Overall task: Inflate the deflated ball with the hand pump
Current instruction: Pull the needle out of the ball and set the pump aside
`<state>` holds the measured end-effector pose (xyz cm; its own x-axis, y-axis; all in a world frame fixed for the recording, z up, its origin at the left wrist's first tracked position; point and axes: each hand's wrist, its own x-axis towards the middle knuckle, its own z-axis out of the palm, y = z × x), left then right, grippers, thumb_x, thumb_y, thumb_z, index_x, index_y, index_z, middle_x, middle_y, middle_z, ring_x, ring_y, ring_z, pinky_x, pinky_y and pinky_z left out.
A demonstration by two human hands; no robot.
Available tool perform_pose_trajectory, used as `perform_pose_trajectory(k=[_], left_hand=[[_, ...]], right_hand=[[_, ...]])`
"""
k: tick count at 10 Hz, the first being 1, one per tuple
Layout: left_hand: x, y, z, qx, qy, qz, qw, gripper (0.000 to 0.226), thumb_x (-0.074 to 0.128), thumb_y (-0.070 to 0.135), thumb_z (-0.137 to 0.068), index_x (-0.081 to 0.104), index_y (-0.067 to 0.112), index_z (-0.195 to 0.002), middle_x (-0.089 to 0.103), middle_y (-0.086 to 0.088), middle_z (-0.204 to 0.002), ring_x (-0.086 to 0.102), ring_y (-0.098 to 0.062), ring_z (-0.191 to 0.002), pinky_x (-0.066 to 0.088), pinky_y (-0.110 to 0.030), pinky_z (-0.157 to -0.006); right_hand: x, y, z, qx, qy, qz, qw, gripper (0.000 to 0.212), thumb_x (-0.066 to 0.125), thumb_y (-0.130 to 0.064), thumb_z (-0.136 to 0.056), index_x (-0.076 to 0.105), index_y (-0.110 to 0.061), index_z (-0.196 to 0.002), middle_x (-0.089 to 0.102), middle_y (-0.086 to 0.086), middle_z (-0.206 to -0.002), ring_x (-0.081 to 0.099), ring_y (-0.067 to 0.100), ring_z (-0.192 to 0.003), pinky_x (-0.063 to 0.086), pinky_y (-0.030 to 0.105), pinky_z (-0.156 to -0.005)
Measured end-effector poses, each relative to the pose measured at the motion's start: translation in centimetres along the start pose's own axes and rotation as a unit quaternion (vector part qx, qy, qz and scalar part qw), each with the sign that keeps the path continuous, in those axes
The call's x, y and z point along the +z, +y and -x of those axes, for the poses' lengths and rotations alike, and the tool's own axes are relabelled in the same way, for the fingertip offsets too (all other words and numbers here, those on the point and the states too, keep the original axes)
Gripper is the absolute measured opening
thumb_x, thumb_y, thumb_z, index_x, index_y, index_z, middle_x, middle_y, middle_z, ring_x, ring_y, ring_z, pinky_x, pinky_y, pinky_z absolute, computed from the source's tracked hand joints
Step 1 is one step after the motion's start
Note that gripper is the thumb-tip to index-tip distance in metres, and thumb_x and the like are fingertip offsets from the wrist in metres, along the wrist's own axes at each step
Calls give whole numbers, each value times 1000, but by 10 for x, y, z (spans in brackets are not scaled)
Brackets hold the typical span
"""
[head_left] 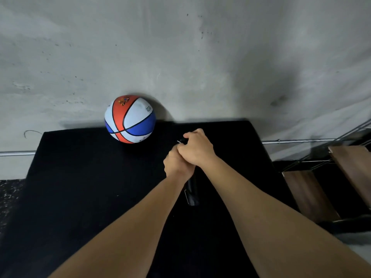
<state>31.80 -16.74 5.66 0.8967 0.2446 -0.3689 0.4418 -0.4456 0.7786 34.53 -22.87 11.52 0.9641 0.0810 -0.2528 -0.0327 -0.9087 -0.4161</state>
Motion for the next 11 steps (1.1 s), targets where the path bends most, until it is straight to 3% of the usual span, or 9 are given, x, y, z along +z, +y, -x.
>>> perform_pose_trajectory(k=[1,2,4,5,7,8,9,10,11], left_hand=[[18,28,-12,15,29,35,999,30,62,26,-93,61,18,-122,67,-3,-114,64,-24,-104,51,-29,-78],[45,61,-23,10,36,180,983,24,56,11,-100,63,5,-123,68,-7,-110,64,-24,-101,50,-17,-79],[108,113,-48,-16,-50,375,926,27,50,20,-97,71,8,-111,68,-3,-95,66,-16,-78,55,-28,-66],[145,124,-61,-18,-81,383,920,25,51,15,-99,74,11,-107,70,-6,-93,70,-7,-65,54,-18,-54],[192,102,-78,-58,-113,350,928,38,51,27,-89,70,9,-116,70,-15,-99,70,-29,-84,59,-34,-65],[203,89,-88,-79,-131,324,934,42,50,29,-94,63,11,-129,67,-12,-110,68,-25,-90,56,-31,-64],[209,76,-92,-58,-142,187,970,44,53,30,-98,49,21,-141,62,-10,-126,65,-25,-101,56,-31,-75],[203,70,-93,52,-109,-111,986,61,60,32,-94,35,25,-149,51,-12,-134,60,-31,-111,52,-36,-83],[179,65,-84,76,-88,-174,978,67,68,46,-86,38,29,-144,36,-12,-132,59,-34,-105,48,-34,-77]], right_hand=[[-25,14,-22,-26,8,8,1000,47,50,-31,-96,52,-15,-141,38,4,-145,52,23,-127,41,35,-104],[-47,42,-38,-46,27,-6,999,50,49,-30,-97,49,-15,-145,35,-1,-148,51,19,-128,39,33,-106],[-65,135,-50,-115,131,-48,984,51,48,-33,-99,44,-18,-148,17,-16,-161,37,10,-141,34,28,-109],[-68,178,-61,-110,138,-68,982,52,47,-34,-100,43,-17,-150,11,-16,-164,26,9,-147,29,29,-114],[-40,223,-84,-66,43,-83,993,60,40,-43,-102,33,-14,-155,1,-15,-167,20,16,-151,25,38,-119],[-23,233,-89,-36,7,-107,994,63,38,-45,-103,28,-12,-156,-2,-11,-168,15,18,-152,21,39,-121],[-13,241,-91,-19,-31,-129,991,64,36,-46,-103,25,-14,-158,-1,-8,-168,12,18,-153,19,38,-121],[-13,244,-91,-23,-47,-144,988,63,37,-46,-102,26,-19,-158,4,-5,-168,12,17,-153,16,37,-119],[-22,240,-83,-43,-15,-175,983,59,40,-47,-102,31,-24,-156,11,-3,-167,14,15,-152,17,37,-119]])
